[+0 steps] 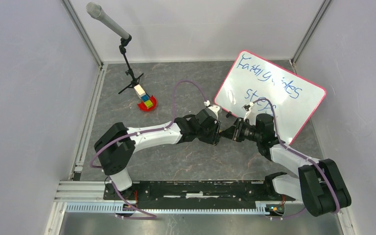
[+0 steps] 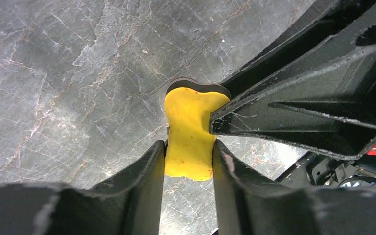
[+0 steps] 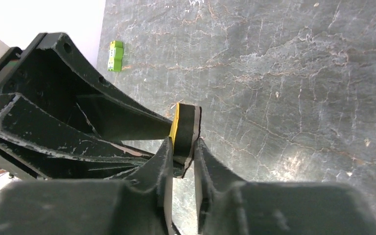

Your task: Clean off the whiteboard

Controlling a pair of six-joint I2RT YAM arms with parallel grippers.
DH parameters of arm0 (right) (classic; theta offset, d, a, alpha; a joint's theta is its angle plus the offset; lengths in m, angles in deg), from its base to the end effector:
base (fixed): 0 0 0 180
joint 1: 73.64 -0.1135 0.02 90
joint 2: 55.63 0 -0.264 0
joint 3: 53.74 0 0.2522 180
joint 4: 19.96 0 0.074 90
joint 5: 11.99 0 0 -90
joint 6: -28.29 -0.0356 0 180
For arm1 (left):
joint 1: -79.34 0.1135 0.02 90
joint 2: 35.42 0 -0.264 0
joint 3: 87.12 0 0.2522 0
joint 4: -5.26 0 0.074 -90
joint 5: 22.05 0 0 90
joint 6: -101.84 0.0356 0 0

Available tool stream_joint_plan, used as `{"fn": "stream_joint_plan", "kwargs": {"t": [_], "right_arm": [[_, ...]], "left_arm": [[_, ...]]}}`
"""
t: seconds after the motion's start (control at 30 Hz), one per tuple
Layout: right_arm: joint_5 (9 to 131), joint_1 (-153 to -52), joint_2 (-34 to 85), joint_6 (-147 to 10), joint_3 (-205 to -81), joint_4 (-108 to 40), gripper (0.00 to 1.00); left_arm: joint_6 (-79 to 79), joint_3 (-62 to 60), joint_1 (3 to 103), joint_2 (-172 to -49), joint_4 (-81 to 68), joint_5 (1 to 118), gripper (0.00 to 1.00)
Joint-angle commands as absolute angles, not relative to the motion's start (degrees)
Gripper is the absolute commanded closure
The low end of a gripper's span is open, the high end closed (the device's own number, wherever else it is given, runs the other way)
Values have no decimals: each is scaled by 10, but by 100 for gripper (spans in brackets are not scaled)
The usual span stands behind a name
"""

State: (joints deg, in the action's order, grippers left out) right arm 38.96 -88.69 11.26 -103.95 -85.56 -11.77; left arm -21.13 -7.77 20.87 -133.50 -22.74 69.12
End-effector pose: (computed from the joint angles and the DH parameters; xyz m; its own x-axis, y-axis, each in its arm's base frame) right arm 0.2003 0.0771 0.1654 -0.8236 0.3191 -0.4689 -0.2575 0.5261 0.8105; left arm 0.1947 -0.3159 0.2141 -0.7792 0.2297 -0.5831 0.5016 0.7864 -0.3605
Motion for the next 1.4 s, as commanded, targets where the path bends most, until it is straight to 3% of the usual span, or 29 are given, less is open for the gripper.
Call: {"fn": "stream_joint_plan", "kwargs": {"t": [0.0,0.1,0.3,0.53,0.9,1.13,1.37], "right_arm": [[396,-889,115,-1033,-860,-90,87],[450,-889,112,-964,-896,-172,100],[616,-874,136,-798,-1021,-343,100],[798,-872,200,-637,-1167,-418,100],[789,-856,300,-535,-1282,-434,99],[798,-841,331,-514,-1311,-448,84],[849,-853,333,-509,-1331,-469,44]], "left_arm": [[-181,-80,208,-1304,-203,688,44],[-174,-85,210,-1284,-201,695,30],[-160,-79,249,-1214,-245,683,4],[-114,-11,340,-1117,-336,606,0],[-27,34,364,-1084,-372,594,0],[-10,-4,369,-1065,-347,600,0],[-27,-32,388,-1059,-323,578,0]]}}
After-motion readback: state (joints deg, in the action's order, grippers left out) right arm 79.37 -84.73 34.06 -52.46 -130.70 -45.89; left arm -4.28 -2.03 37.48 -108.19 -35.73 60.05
